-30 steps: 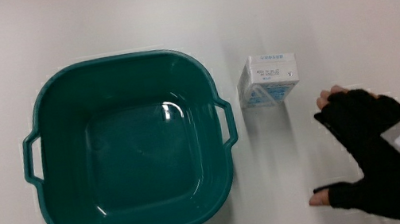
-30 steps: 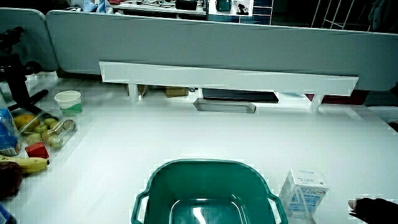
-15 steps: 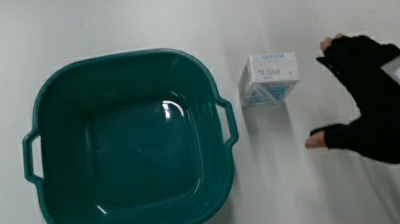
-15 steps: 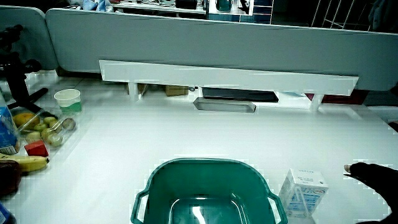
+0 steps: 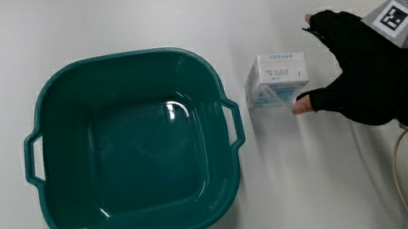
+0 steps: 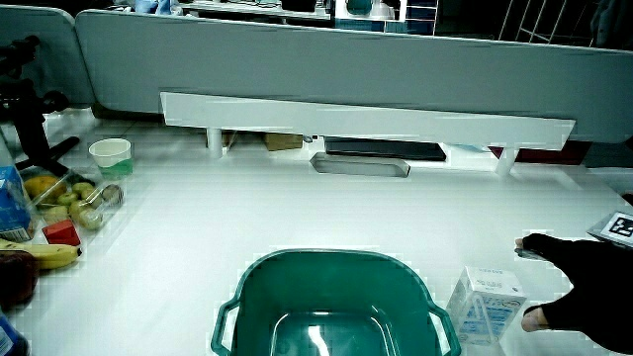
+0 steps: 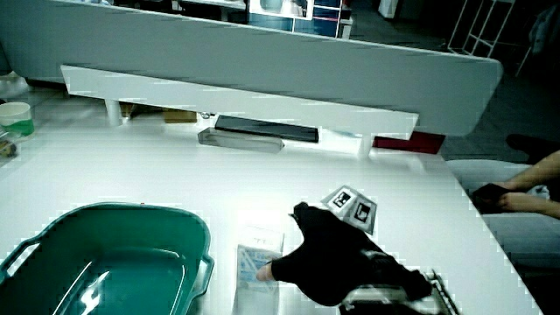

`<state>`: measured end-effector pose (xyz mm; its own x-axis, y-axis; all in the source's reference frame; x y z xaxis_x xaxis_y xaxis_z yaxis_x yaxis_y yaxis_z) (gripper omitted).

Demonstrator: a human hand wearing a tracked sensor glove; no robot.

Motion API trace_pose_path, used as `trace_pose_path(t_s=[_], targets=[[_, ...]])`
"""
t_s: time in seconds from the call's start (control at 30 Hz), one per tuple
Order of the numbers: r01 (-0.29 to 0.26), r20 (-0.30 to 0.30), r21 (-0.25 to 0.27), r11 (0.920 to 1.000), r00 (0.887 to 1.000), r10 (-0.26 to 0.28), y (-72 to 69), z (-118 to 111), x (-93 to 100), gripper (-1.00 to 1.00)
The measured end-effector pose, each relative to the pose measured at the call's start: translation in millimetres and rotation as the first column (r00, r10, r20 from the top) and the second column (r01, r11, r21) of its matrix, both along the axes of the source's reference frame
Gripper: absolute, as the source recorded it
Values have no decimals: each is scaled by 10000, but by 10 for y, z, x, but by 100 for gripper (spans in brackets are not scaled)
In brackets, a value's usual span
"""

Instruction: Pick milk from desk

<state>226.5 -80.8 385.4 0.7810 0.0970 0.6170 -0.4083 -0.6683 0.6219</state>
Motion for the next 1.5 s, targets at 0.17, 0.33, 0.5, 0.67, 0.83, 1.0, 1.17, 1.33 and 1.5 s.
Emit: trace_pose_path(t_s=[0.17,0.33,0.5,0.67,0.83,1.0,1.17,1.33,1.5], targets=[[437,93,699,9966,9990,-444,-77,95,-73,0],[417,152,659,9970,9990,-428,-92,139,-89,0],[417,414,867,9954,9981,-454,-100,130,-122,11],[368,590,1024,9941,9973,-430,-109,157,-126,24],[463,472,1096,9929,9975,-517,-113,152,-172,38],[517,461,1202,9914,9973,-576,-122,181,-176,51],[408,630,1074,9934,9969,-477,-128,213,-164,65],[447,707,1298,9905,9960,-542,-115,195,-173,78],[379,852,1484,9882,9951,-510,-105,176,-168,92]])
